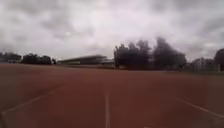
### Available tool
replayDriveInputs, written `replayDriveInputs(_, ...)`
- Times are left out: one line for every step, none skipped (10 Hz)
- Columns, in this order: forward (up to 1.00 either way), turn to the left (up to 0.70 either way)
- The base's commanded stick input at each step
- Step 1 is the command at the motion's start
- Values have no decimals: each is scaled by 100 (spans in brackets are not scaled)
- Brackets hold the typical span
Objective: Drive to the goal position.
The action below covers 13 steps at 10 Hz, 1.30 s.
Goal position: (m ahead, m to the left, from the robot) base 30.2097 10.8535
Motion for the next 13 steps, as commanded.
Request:
replayDriveInputs(70, 0)
replayDriveInputs(70, 0)
replayDriveInputs(70, 0)
replayDriveInputs(70, 0)
replayDriveInputs(70, 0)
replayDriveInputs(70, 0)
replayDriveInputs(70, 0)
replayDriveInputs(70, 0)
replayDriveInputs(70, 0)
replayDriveInputs(70, 0)
replayDriveInputs(70, 0)
replayDriveInputs(70, 0)
replayDriveInputs(70, 0)
